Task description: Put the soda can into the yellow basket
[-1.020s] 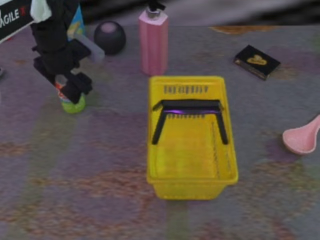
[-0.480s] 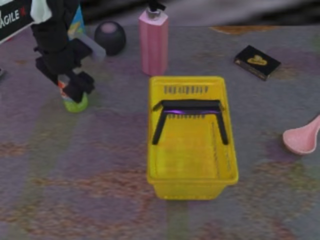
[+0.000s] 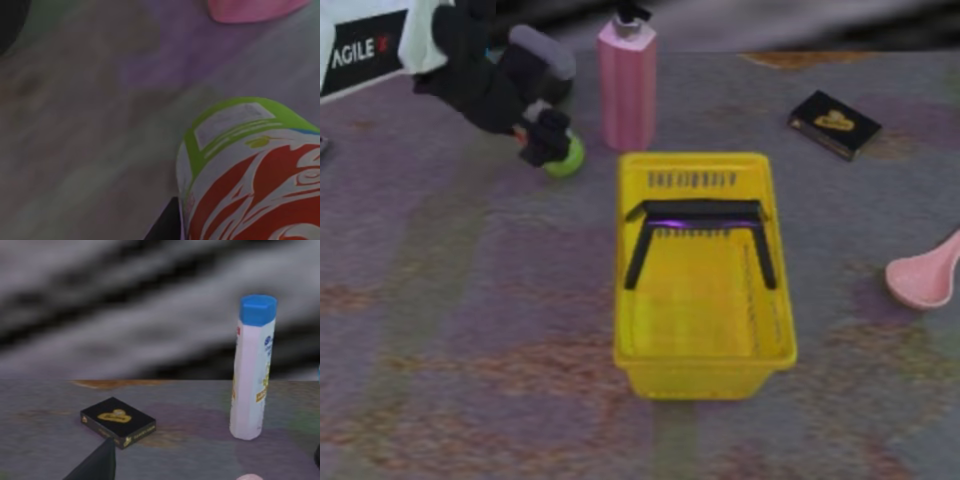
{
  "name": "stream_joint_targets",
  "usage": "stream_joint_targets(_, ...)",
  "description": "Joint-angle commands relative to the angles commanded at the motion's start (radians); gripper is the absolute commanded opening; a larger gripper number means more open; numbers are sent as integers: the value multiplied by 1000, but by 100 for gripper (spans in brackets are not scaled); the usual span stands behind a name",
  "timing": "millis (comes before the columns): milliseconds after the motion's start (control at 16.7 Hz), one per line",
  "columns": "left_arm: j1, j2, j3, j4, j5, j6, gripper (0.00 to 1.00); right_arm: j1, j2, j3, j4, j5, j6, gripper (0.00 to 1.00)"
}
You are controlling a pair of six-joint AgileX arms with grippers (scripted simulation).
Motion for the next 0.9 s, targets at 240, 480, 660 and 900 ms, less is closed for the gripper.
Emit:
stream_joint_targets(240, -31, -63, -164, 409, 250, -123, 0, 0, 0, 0, 0, 0, 0, 100)
stream_joint_targets(480, -61, -145, -346, 842, 504, -254, 0, 0, 0, 0, 0, 0, 0, 100)
stream_joint_targets(660, -80, -211, -470, 1124, 674, -341, 0, 0, 0, 0, 0, 0, 0, 100)
stream_joint_targets(900, -98, -287, -591, 1368, 842, -424, 0, 0, 0, 0, 0, 0, 0, 100)
